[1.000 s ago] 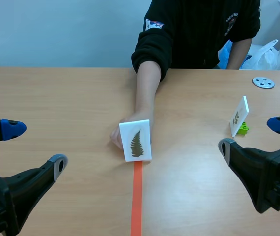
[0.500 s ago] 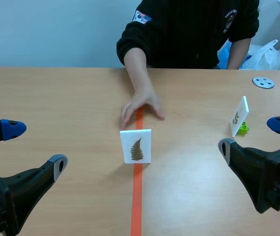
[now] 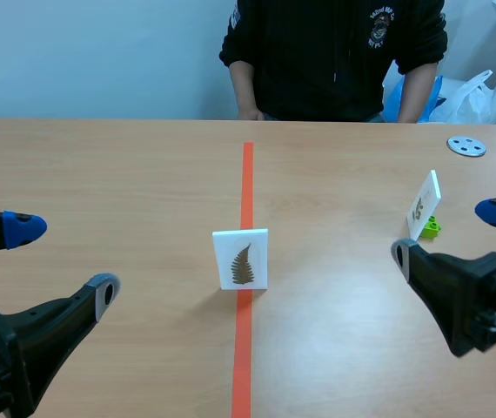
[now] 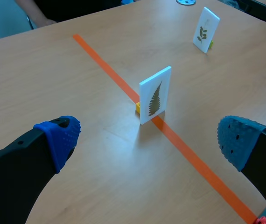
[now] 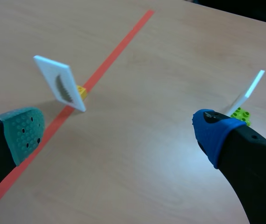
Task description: Sort the leaf by its shape. The table is split by an orange tape line. A compound leaf with several leaflets goes to the left side, a simple leaf with one blade goes to the right side. Return to the home posture when a red brick is placed on the table.
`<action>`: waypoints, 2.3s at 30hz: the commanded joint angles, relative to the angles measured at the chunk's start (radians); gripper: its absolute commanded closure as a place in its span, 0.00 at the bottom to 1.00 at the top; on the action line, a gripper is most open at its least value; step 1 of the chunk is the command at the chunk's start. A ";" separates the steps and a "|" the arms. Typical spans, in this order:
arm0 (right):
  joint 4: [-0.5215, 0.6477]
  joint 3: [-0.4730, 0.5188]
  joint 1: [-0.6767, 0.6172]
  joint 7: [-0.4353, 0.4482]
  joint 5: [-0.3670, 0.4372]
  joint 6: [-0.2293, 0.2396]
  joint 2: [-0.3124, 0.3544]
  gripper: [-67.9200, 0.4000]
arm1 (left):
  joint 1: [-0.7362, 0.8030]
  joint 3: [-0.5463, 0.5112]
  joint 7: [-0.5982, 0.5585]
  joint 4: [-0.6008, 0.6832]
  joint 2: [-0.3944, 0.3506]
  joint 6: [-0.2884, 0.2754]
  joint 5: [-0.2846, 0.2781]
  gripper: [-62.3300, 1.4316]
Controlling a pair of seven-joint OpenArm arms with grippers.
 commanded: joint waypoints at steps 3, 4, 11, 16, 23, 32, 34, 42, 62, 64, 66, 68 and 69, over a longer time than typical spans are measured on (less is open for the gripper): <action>-0.125 -0.080 0.125 0.018 -0.005 0.031 0.008 0.00 | 0.002 -0.003 -0.014 0.014 0.007 0.002 -0.010 0.00; -0.157 -0.107 0.155 0.024 -0.015 0.034 0.008 0.00 | 0.002 -0.003 -0.014 0.014 0.007 0.002 -0.010 0.00; -0.344 -0.309 0.359 0.091 -0.148 0.035 0.008 0.00 | 0.002 -0.003 -0.014 0.014 0.007 0.002 -0.010 0.00; -0.481 -0.447 0.504 0.148 -0.242 0.034 -0.007 0.00 | 0.002 -0.003 -0.015 0.014 0.007 0.002 -0.010 0.00; -0.675 -0.602 0.670 0.219 -0.338 0.029 -0.077 0.00 | 0.002 -0.003 -0.018 0.014 0.007 0.002 -0.010 0.00; -0.856 -0.748 0.806 0.262 -0.414 -0.029 -0.191 0.00 | 0.002 -0.003 -0.022 0.014 0.008 0.002 -0.010 0.00; -0.890 -0.771 0.829 0.271 -0.438 -0.039 -0.222 0.00 | 0.002 -0.003 -0.023 0.014 0.007 0.002 -0.010 0.00; -0.945 -0.839 0.848 0.267 -0.480 -0.099 -0.263 0.00 | 0.002 -0.003 -0.022 0.014 0.007 0.002 -0.010 0.00; -0.945 -0.840 0.842 0.264 -0.480 -0.105 -0.241 0.72 | 0.002 -0.003 -0.026 0.014 0.007 0.002 -0.010 0.00; -0.945 -0.840 0.842 0.264 -0.480 -0.105 -0.241 0.80 | 0.002 -0.003 -0.027 0.014 0.007 0.002 -0.010 0.00; -0.945 -0.840 0.842 0.264 -0.480 -0.105 -0.241 0.87 | 0.002 -0.003 -0.029 0.014 0.007 0.002 -0.010 0.00; -0.942 -0.840 0.842 0.266 -0.480 -0.105 -0.238 0.90 | 0.002 -0.003 -0.030 0.014 0.007 0.002 -0.010 0.00; -0.938 -0.839 0.842 0.268 -0.480 -0.105 -0.236 0.90 | 0.002 -0.003 -0.030 0.014 0.007 0.002 -0.010 0.00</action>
